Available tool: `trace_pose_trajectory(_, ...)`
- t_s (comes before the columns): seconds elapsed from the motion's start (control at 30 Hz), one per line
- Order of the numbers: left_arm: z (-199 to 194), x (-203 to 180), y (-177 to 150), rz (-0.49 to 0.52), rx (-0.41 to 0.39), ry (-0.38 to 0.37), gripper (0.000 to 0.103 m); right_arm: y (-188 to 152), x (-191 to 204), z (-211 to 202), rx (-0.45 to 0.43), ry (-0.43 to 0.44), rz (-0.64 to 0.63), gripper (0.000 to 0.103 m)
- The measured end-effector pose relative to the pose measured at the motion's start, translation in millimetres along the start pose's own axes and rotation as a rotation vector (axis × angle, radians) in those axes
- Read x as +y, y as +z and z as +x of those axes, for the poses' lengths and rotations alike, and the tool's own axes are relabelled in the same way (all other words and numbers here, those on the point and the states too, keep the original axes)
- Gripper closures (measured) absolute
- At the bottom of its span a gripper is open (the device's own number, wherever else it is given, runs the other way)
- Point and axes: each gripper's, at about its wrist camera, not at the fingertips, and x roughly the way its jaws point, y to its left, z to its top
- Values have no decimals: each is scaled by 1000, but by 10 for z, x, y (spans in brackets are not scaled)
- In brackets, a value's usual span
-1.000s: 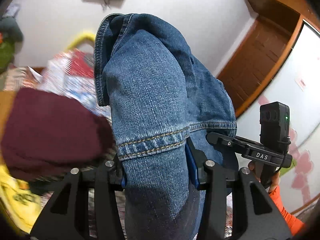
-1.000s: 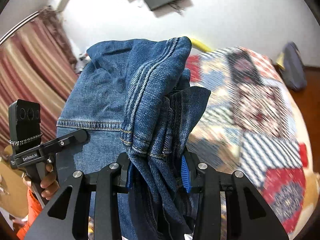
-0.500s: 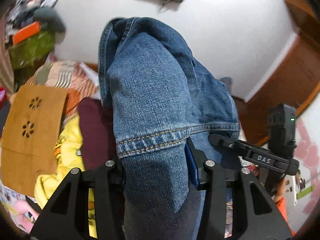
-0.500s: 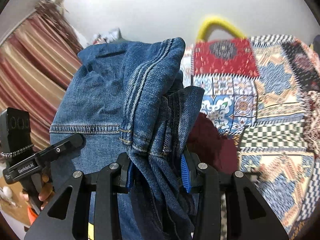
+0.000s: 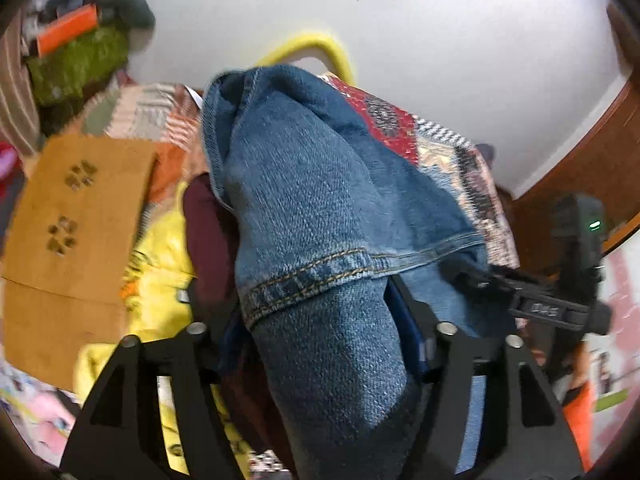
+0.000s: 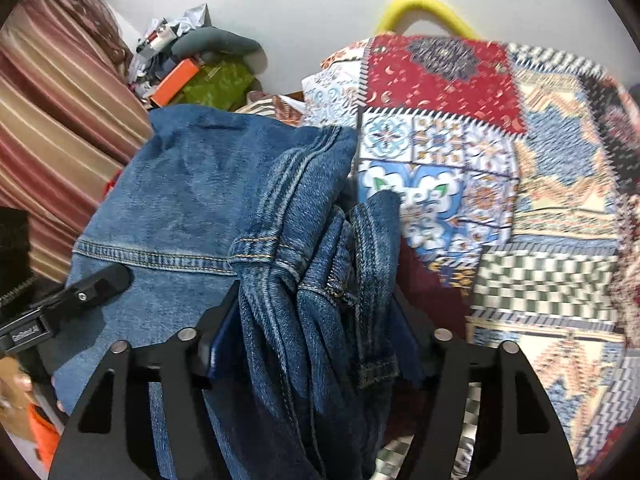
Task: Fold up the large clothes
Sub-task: 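Lift the folded jacket with both grippers and carry it onto the clothes pile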
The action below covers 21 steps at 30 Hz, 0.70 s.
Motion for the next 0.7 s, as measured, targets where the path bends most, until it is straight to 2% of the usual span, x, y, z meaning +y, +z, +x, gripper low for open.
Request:
trace_pose_trajectory(0.13, -116, -187, -84, 81, -43, 118, 35, -94, 25, -142, -19, -56, -37, 38)
trace_pose_trajectory(0.33, -465, -496, -356, 181, -121, 161, 35, -259, 123, -399, -124, -87, -130, 37)
trace_pose_trajectory(0.43, -530, -647, -582, 281, -150, 224, 35, -383, 199, -475, -174, -75, -178, 29)
trace_pose_trajectory(0.5, -515, -678, -720, 323, -171, 295, 33, -498, 259, -439, -165, -56, -203, 27)
trace_pose_trajectory(0.57, -472, -623, -779, 326, -170, 320, 28, -605, 319, -257, -108, -52, -237, 27)
trace_pose_trajectory(0.6, -454, -589, -798, 316, -170, 323, 25, -642, 339, -172, -86, -64, -250, 23)
trace_pose_trajectory(0.7, -406, -395, -856, 254, -152, 289, 21, -729, 343, -41, -88, -79, -248, 20)
